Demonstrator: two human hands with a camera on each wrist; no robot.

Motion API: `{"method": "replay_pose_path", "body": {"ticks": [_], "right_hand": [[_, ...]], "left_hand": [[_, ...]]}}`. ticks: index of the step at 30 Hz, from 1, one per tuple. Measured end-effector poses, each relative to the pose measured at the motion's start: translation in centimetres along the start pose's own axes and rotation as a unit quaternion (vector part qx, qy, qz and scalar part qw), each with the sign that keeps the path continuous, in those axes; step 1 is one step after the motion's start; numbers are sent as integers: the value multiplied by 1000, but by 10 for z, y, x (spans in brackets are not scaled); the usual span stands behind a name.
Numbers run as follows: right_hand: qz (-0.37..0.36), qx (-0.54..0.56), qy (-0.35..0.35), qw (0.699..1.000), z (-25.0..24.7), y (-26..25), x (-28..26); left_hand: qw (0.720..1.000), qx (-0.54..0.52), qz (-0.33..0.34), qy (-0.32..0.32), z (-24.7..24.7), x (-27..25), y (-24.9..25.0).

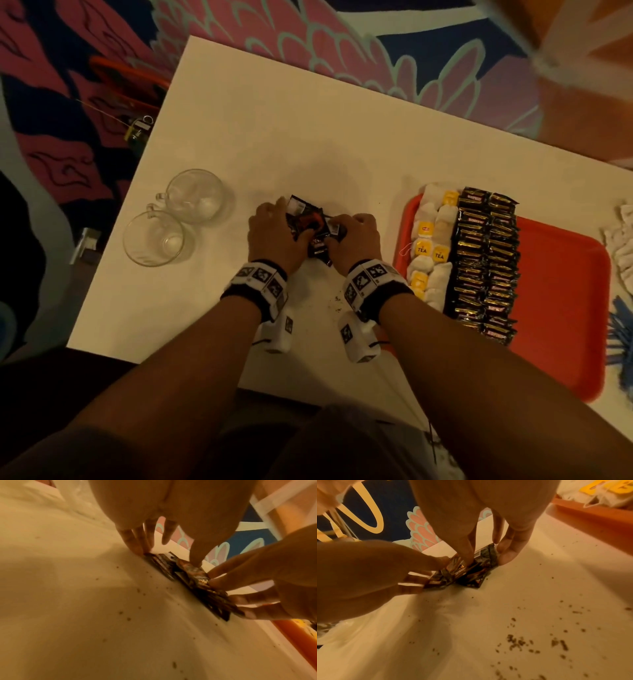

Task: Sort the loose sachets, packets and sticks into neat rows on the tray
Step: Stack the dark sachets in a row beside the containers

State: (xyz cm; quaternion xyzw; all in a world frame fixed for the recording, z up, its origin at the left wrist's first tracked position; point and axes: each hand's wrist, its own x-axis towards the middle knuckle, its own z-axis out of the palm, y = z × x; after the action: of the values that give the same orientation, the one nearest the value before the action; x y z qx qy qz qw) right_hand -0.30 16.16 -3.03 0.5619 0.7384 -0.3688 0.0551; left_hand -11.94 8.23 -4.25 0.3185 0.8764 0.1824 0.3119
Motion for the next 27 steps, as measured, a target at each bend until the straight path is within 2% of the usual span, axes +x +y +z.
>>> {"method": "replay_pose_path", "body": {"ticks": [3,9,13,18,20,22,23,25,26,27], "right_hand": [[3,26,-12,1000,3,-5,-4],[15,84,-30,996,6,-5,-2],[44,120,-52,990,4,1,-7],[9,117,-98,988,-1,13,-10],[2,148,-116,982,-9,20,-13],[-1,199,-133,971,-21,25,-21],[-8,221,-135,966,-28,27,-25],[-31,246,-134,959,-42,31,-34],[-42,252,-131,958,-48,33,-37],[-53,255,-129,957,-56,35,-41]], "left_hand": [[997,-26,-34,-57,8,0,14],[997,9,-44,-67,13,-5,22],[995,-59,-39,-71,12,-11,26],[985,-132,-48,-100,7,-16,12],[971,-211,-55,-99,6,-23,8],[927,-354,-86,-87,5,-36,9],[886,-440,-106,-95,6,-44,13],[783,-587,-136,-156,8,-60,25],[741,-626,-145,-193,8,-68,33],[713,-647,-152,-224,9,-75,39]]}}
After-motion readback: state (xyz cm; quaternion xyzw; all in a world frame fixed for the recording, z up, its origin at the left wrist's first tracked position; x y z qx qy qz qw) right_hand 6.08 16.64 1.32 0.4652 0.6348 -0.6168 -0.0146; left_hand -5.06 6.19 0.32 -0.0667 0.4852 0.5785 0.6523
